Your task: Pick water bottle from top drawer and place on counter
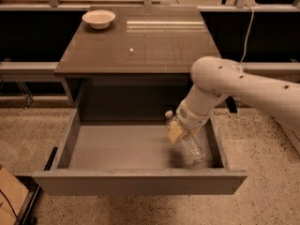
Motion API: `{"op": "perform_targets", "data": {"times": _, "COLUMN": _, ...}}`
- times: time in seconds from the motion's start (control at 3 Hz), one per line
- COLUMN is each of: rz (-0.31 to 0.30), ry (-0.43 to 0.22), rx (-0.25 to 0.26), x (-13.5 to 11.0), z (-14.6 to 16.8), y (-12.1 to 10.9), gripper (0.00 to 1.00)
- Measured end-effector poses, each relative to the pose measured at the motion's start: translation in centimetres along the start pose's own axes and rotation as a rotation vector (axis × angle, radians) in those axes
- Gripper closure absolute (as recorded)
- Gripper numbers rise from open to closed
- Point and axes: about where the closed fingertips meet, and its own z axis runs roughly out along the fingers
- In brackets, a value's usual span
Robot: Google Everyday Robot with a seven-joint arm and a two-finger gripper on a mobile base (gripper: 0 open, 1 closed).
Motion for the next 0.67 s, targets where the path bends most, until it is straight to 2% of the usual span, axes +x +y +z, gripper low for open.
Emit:
{"op": "perform_targets", "data": {"times": 0.33, "rz": -0.104, "ry": -0.184, "rx": -0.044, "x": -0.1, "z": -11.3, "y": 1.0, "gripper": 1.0}}
{"op": "perform_targets", "data": {"times": 0.67, "rz": -0.241, "ry": -0.324, "rx": -0.033, "x": -0.2, "z": -20.8, "y": 1.5, "gripper": 1.0}}
